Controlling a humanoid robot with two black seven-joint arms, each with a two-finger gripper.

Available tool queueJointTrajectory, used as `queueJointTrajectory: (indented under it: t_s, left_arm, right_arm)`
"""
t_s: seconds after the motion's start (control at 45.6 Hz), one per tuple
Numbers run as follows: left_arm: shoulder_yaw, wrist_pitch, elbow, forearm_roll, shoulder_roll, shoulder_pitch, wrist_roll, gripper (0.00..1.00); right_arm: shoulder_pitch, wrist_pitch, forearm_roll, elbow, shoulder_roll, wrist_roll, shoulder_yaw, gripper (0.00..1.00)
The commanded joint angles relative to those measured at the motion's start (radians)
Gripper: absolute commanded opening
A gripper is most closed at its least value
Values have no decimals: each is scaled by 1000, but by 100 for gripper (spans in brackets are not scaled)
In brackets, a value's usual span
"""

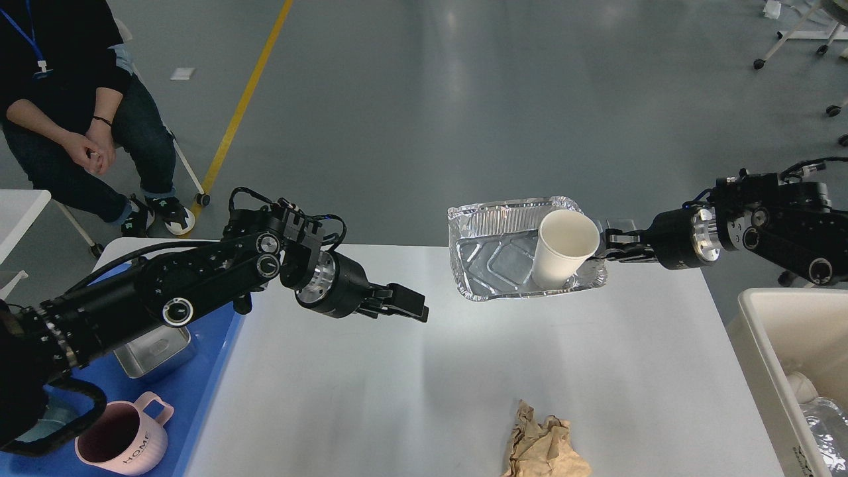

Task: Tidy desktop
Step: 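Reach the left gripper down toward the crumpled brown paper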

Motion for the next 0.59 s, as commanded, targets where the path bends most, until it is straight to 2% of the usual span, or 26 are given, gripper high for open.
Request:
queueJointTrajectory:
  t_s: [0.0, 0.175, 0.57]
  left_arm:
    - [26, 1, 36, -1, -86, -5, 12, 97]
    - [79, 2, 108, -3, -195, 3, 45, 97]
    - [89, 10, 311, -21, -390, 15, 45, 98]
  right_arm:
    - [-14, 0, 1, -19, 28, 0, 0, 0]
    - [-20, 0, 4, -63, 74, 0, 0, 0]
    - [-48, -3, 1, -86, 90, 0, 0, 0]
